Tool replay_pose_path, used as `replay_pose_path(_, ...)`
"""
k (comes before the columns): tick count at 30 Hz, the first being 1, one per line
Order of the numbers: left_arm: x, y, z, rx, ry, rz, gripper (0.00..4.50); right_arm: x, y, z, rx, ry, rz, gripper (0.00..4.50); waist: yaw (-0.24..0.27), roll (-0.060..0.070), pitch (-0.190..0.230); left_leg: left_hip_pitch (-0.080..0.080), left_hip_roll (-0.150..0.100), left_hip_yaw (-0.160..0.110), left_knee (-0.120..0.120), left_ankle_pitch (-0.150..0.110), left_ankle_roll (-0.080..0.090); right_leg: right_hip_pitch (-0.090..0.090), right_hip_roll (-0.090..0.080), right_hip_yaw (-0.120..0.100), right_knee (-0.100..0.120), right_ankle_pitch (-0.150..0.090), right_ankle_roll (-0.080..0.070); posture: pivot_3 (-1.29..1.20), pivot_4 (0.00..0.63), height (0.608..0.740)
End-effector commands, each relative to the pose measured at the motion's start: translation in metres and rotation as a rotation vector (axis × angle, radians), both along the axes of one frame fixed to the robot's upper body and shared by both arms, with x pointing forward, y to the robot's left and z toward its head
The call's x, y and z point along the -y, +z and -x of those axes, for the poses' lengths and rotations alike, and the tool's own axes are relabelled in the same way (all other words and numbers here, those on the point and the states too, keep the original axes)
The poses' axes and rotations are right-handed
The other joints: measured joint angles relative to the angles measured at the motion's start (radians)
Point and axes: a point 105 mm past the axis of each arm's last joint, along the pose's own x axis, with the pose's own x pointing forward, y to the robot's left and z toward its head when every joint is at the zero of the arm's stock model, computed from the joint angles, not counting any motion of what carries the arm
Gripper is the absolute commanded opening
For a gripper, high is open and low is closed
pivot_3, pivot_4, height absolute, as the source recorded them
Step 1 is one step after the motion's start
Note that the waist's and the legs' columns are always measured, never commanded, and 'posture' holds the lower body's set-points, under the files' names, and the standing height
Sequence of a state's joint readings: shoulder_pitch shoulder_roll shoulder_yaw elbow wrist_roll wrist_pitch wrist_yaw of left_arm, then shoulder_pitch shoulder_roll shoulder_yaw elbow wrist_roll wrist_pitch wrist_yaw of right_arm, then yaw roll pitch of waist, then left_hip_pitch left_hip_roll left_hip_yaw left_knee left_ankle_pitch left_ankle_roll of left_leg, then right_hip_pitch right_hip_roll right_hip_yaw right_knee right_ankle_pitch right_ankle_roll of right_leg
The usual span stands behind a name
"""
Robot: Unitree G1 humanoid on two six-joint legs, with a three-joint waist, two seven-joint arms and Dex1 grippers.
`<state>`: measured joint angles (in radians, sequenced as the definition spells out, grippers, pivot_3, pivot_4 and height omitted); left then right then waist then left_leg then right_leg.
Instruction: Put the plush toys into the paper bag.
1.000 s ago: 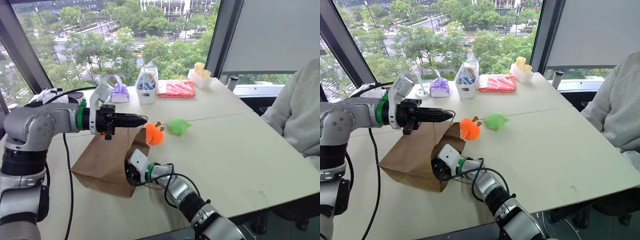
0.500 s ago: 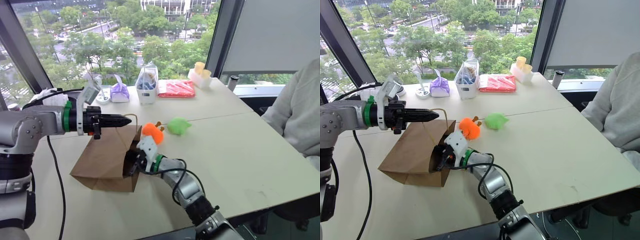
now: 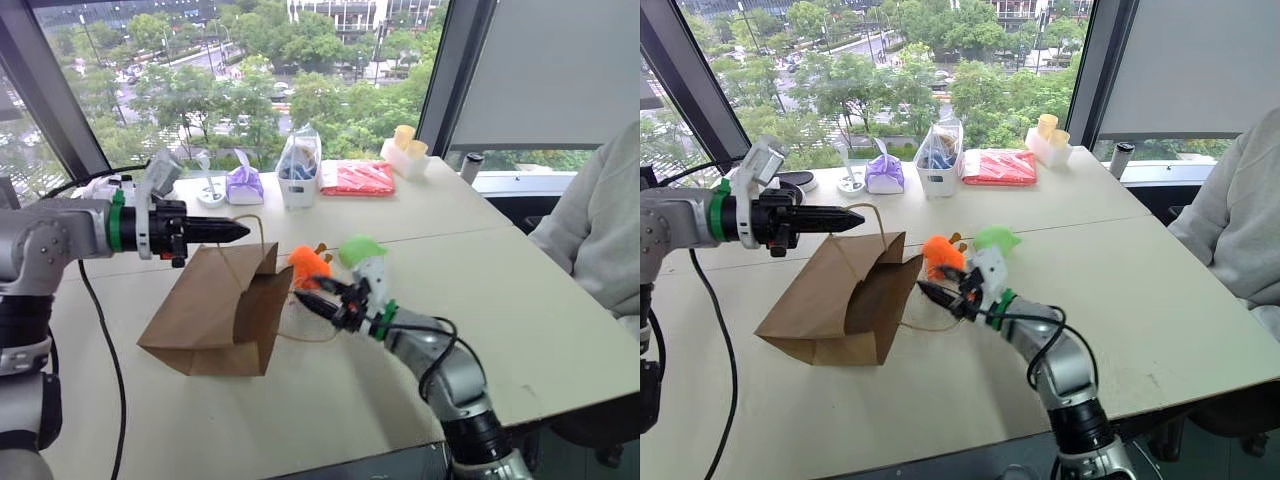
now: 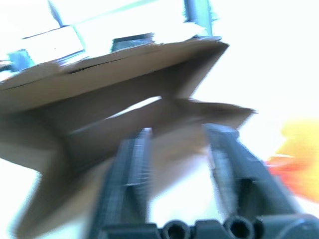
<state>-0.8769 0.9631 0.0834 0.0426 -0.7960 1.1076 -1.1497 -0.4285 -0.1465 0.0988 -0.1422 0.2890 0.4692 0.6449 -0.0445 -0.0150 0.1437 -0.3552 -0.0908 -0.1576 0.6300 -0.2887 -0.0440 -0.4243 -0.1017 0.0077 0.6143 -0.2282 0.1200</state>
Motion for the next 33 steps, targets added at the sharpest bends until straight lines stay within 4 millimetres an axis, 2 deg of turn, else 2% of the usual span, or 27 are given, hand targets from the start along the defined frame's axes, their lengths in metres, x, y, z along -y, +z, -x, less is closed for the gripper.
replay_pose_path(1, -0.004, 0.013, 0.003, 0.043, -0.003, -0.011, 0.0, 0.013, 0.023, -0.02, 0.074, -0.085, -0.017, 3.93, -0.001, 0.0, 0.0, 0.0, 0.0, 0.001, 0.0, 0.0, 0.0, 0.0, 0.0, 0.001, 0.0, 0.0, 0.0, 0.0, 0.15, 0.74)
replay_pose_path(2, -0.006, 0.012, 0.003, 0.04, 0.002, -0.015, 0.0, 0.019, 0.017, -0.035, 0.053, -0.148, 0.027, 4.47, -0.001, 0.0, 0.0, 0.001, 0.0, 0.002, 0.0, 0.0, 0.0, 0.0, 0.001, 0.001, 0.0, 0.0, 0.0, 0.0, 0.15, 0.74)
replay_pose_path(5, -0.011, 0.009, 0.002, 0.032, 0.022, -0.026, 0.0, 0.014, 0.0, -0.069, -0.021, -0.218, 0.109, 4.47, -0.002, 0.0, 0.0, 0.002, 0.0, 0.006, -0.001, 0.0, 0.0, -0.001, 0.002, 0.005, 0.0, 0.0, 0.0, 0.0, 0.15, 0.74)
replay_pose_path(10, -0.012, 0.008, 0.0, 0.035, 0.035, -0.025, 0.0, -0.005, -0.011, -0.1, -0.134, -0.256, 0.121, 4.47, -0.01, 0.0, 0.0, 0.001, 0.002, 0.01, -0.002, 0.0, 0.001, -0.004, 0.003, 0.009, 0.001, 0.001, -0.001, 0.0, 0.15, 0.74)
replay_pose_path(14, -0.014, 0.007, 0.0, 0.036, 0.043, -0.029, 0.0, -0.014, -0.024, -0.108, -0.214, -0.233, 0.141, 4.47, -0.017, -0.001, 0.0, 0.0, 0.003, 0.011, -0.002, -0.001, 0.002, -0.004, 0.003, 0.011, 0.001, 0.001, -0.001, 0.0, 0.15, 0.74)
replay_pose_path(20, -0.015, 0.008, 0.0, 0.038, 0.054, -0.028, 0.0, -0.019, -0.049, -0.106, -0.283, -0.193, 0.246, 4.47, -0.028, -0.001, 0.0, 0.0, 0.002, 0.011, -0.002, -0.002, 0.003, -0.004, 0.003, 0.012, 0.001, 0.002, -0.001, 0.0, 0.15, 0.74)
replay_pose_path(23, -0.015, 0.007, 0.0, 0.037, 0.058, -0.024, 0.0, -0.019, -0.049, -0.108, -0.261, -0.208, 0.253, 3.67, -0.031, -0.001, 0.0, 0.0, 0.002, 0.011, -0.002, -0.002, 0.003, -0.004, 0.003, 0.012, 0.001, 0.002, -0.001, 0.0, 0.15, 0.74)
replay_pose_path(30, -0.014, 0.007, -0.001, 0.035, 0.058, -0.02, 0.0, -0.017, -0.032, -0.112, -0.17, -0.229, 0.203, 0.16, -0.03, -0.001, 0.0, 0.0, 0.002, 0.012, -0.001, -0.002, 0.003, -0.004, 0.004, 0.013, 0.002, 0.002, -0.001, 0.0, 0.15, 0.74)
replay_pose_path(33, -0.012, 0.005, -0.001, 0.034, 0.053, -0.019, 0.0, -0.012, -0.013, -0.114, -0.097, -0.222, 0.15, 0.07, -0.028, -0.001, 0.0, 0.0, 0.002, 0.011, -0.001, -0.002, 0.003, -0.004, 0.004, 0.013, 0.002, 0.002, -0.001, 0.0, 0.15, 0.74)
